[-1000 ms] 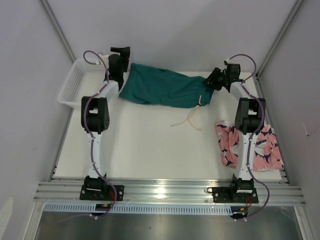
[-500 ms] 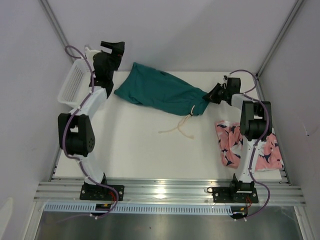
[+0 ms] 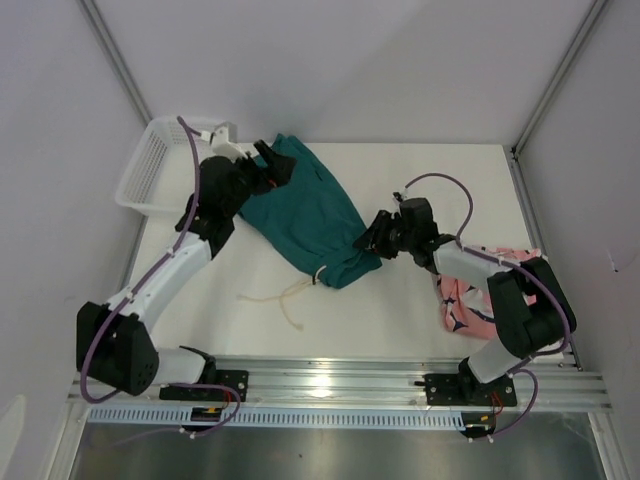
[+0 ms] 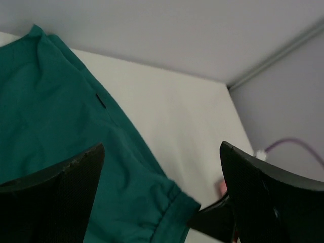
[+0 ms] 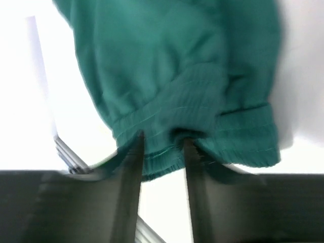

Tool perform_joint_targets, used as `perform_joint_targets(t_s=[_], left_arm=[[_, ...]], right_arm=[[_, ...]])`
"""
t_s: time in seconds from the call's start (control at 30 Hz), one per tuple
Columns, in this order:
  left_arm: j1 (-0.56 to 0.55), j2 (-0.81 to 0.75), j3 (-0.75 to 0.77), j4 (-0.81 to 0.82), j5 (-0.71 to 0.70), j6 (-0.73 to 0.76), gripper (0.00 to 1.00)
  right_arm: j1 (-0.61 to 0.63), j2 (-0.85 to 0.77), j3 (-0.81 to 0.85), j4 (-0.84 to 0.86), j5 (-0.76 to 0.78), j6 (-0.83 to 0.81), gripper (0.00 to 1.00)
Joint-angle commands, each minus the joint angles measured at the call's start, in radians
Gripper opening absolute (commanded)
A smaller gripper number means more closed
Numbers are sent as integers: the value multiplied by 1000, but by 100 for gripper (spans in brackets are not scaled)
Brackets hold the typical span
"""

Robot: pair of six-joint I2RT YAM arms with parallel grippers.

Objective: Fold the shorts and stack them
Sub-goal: Fold the shorts

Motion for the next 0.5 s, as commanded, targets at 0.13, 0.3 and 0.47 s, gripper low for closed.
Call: perform_joint_targets(t_s=[0.13,0.3,0.47], left_arm=[[-214,-207,-215,-176,-40,299,94],[-429,-264,-319,-239,-167,346,95],[-593,-239,-370,-250,-341,382,96]], right_arm=[[80,-122,-49,-15,84,24,58],[91,-148,-83,-6,74,30,63],[83,-136,-100,6,86,27,63]])
